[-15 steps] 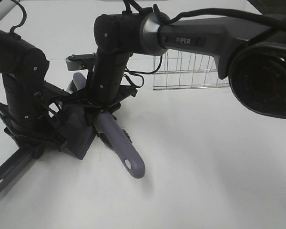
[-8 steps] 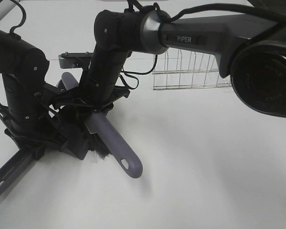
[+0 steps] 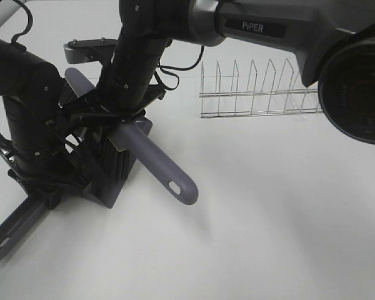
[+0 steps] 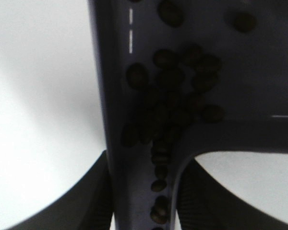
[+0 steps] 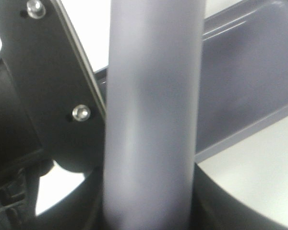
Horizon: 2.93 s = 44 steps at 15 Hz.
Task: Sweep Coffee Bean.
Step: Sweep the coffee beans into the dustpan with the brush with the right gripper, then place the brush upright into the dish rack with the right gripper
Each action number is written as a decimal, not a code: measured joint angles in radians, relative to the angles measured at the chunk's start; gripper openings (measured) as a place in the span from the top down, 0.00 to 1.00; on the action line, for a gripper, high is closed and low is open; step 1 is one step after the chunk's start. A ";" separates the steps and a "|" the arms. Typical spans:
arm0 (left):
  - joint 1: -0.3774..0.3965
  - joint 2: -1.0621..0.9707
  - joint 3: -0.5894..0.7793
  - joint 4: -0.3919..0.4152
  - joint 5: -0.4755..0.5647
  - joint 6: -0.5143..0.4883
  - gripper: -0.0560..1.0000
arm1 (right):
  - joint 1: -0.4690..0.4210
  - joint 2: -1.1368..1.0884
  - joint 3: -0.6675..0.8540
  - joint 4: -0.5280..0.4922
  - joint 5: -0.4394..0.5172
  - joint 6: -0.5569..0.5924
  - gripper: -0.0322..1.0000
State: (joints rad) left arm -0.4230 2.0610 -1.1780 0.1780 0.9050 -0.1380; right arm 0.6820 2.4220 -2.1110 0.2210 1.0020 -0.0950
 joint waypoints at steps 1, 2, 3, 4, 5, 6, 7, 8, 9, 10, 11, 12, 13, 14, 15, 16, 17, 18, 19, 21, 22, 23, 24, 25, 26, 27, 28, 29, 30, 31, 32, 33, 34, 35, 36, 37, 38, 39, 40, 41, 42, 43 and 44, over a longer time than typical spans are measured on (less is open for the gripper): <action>0.000 0.000 0.000 0.000 0.000 0.002 0.63 | 0.000 0.000 -0.032 -0.039 0.015 0.000 0.64; -0.001 0.001 0.000 -0.005 0.000 0.007 0.63 | 0.000 -0.001 -0.073 -0.078 0.028 0.000 0.64; -0.001 0.001 0.000 -0.007 0.000 0.007 0.63 | 0.000 -0.004 -0.105 -0.128 0.061 0.005 0.64; -0.001 0.001 0.000 -0.007 0.000 0.008 0.63 | 0.000 -0.004 -0.131 -0.194 0.098 0.027 0.64; -0.001 0.001 0.000 -0.007 0.000 0.008 0.63 | 0.000 -0.004 -0.155 -0.266 0.139 0.067 0.64; -0.001 0.001 0.000 -0.007 0.000 0.008 0.63 | 0.000 -0.004 -0.178 -0.322 0.177 0.103 0.64; -0.001 0.001 0.000 -0.007 0.000 0.008 0.63 | 0.000 -0.004 -0.204 -0.362 0.211 0.125 0.64; -0.001 0.001 0.000 -0.007 0.000 0.008 0.63 | 0.000 -0.008 -0.220 -0.388 0.218 0.133 0.64; -0.001 0.001 0.000 -0.007 0.000 0.008 0.63 | 0.000 -0.020 -0.223 -0.403 0.220 0.134 0.64; -0.001 0.001 0.000 -0.008 0.000 0.006 0.63 | 0.000 -0.027 -0.223 -0.410 0.221 0.134 0.64; -0.001 0.001 0.000 -0.008 0.000 -0.005 0.63 | 0.000 -0.050 -0.219 -0.430 0.223 0.134 0.64; -0.001 0.001 0.000 -0.008 0.000 -0.023 0.63 | 0.000 -0.084 -0.207 -0.458 0.225 0.134 0.64; 0.006 -0.004 0.000 -0.026 0.000 -0.030 0.63 | 0.000 -0.154 -0.184 -0.519 0.225 0.135 0.64; 0.014 -0.011 0.000 -0.045 0.000 -0.033 0.63 | 0.000 -0.194 -0.167 -0.535 0.226 0.135 0.64; 0.025 -0.024 0.000 -0.066 0.001 -0.033 0.63 | -0.002 -0.240 -0.148 -0.541 0.226 0.135 0.64; 0.038 -0.042 0.000 -0.084 0.001 -0.033 0.63 | -0.008 -0.286 -0.122 -0.542 0.225 0.140 0.64; 0.057 -0.059 0.000 -0.096 0.001 -0.032 0.63 | -0.025 -0.328 -0.091 -0.540 0.225 0.151 0.64; 0.079 -0.075 0.000 -0.105 0.002 -0.032 0.63 | -0.051 -0.374 -0.043 -0.533 0.225 0.173 0.64; 0.098 -0.088 0.000 -0.121 0.003 -0.033 0.63 | -0.085 -0.428 0.013 -0.516 0.225 0.195 0.64; 0.134 -0.110 0.000 -0.168 0.004 -0.037 0.63 | -0.159 -0.531 0.163 -0.459 0.225 0.217 0.64; 0.145 -0.112 0.000 -0.184 0.004 -0.037 0.63 | -0.177 -0.551 0.197 -0.449 0.225 0.219 0.64; 0.159 -0.114 0.000 -0.207 0.004 -0.037 0.63 | -0.208 -0.597 0.284 -0.436 0.225 0.233 0.64; 0.169 -0.114 0.000 -0.227 0.004 -0.037 0.63 | -0.239 -0.632 0.362 -0.432 0.225 0.254 0.64; 0.172 -0.114 0.000 -0.240 0.005 -0.038 0.63 | -0.274 -0.663 0.447 -0.427 0.225 0.285 0.64; 0.173 -0.114 0.000 -0.249 0.006 -0.038 0.63 | -0.307 -0.685 0.523 -0.427 0.224 0.309 0.64; 0.173 -0.114 0.000 -0.254 0.006 -0.038 0.63 | -0.331 -0.701 0.605 -0.429 0.224 0.322 0.64; 0.173 -0.114 0.000 -0.255 0.006 -0.038 0.63 | -0.350 -0.707 0.670 -0.428 0.225 0.324 0.64; 0.173 -0.114 0.000 -0.255 0.006 -0.035 0.63 | -0.371 -0.706 0.753 -0.405 0.225 0.347 0.64; 0.173 -0.114 0.000 -0.255 0.006 -0.031 0.63 | -0.375 -0.698 0.789 -0.398 0.224 0.368 0.64; 0.173 -0.114 0.000 -0.255 0.006 -0.029 0.63 | -0.375 -0.677 0.800 -0.395 0.217 0.379 0.64; 0.173 -0.114 0.000 -0.255 0.005 -0.029 0.63 | -0.375 -0.647 0.798 -0.392 0.210 0.389 0.64; 0.173 -0.114 0.000 -0.255 0.003 -0.027 0.63 | -0.375 -0.611 0.784 -0.392 0.212 0.393 0.64; 0.173 -0.114 0.000 -0.255 0.003 -0.027 0.63 | -0.375 -0.592 0.774 -0.392 0.213 0.393 0.64; 0.173 -0.114 0.000 -0.255 0.003 -0.027 0.63 | -0.375 -0.544 0.738 -0.392 0.215 0.394 0.64; 0.173 -0.114 0.000 -0.255 0.003 -0.027 0.63 | -0.375 -0.495 0.690 -0.392 0.215 0.394 0.64; 0.173 -0.114 0.000 -0.254 0.003 -0.026 0.63 | -0.375 -0.450 0.641 -0.392 0.215 0.396 0.64; 0.173 -0.114 0.000 -0.250 0.003 -0.026 0.63 | -0.375 -0.358 0.526 -0.391 0.215 0.401 0.64; 0.173 -0.114 0.000 -0.250 0.003 -0.026 0.63 | -0.375 -0.320 0.466 -0.391 0.215 0.402 0.64; 0.173 -0.114 0.000 -0.250 0.003 -0.026 0.63 | -0.375 -0.300 0.444 -0.391 0.215 0.402 0.64; 0.173 -0.114 0.000 -0.250 0.003 -0.026 0.63 | -0.375 -0.262 0.393 -0.391 0.215 0.405 0.64; 0.173 -0.114 0.000 -0.250 0.003 -0.026 0.63 | -0.380 -0.235 0.365 -0.386 0.213 0.421 0.64; 0.173 -0.114 0.000 -0.250 0.003 -0.026 0.63 | -0.390 -0.217 0.354 -0.379 0.214 0.438 0.64; 0.173 -0.114 0.000 -0.248 0.003 -0.026 0.63 | -0.404 -0.206 0.351 -0.375 0.215 0.447 0.64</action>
State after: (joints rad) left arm -0.2500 1.9470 -1.1780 -0.0700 0.9080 -0.1640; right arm 0.2780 2.2160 -1.7600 -0.1540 1.2170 0.3520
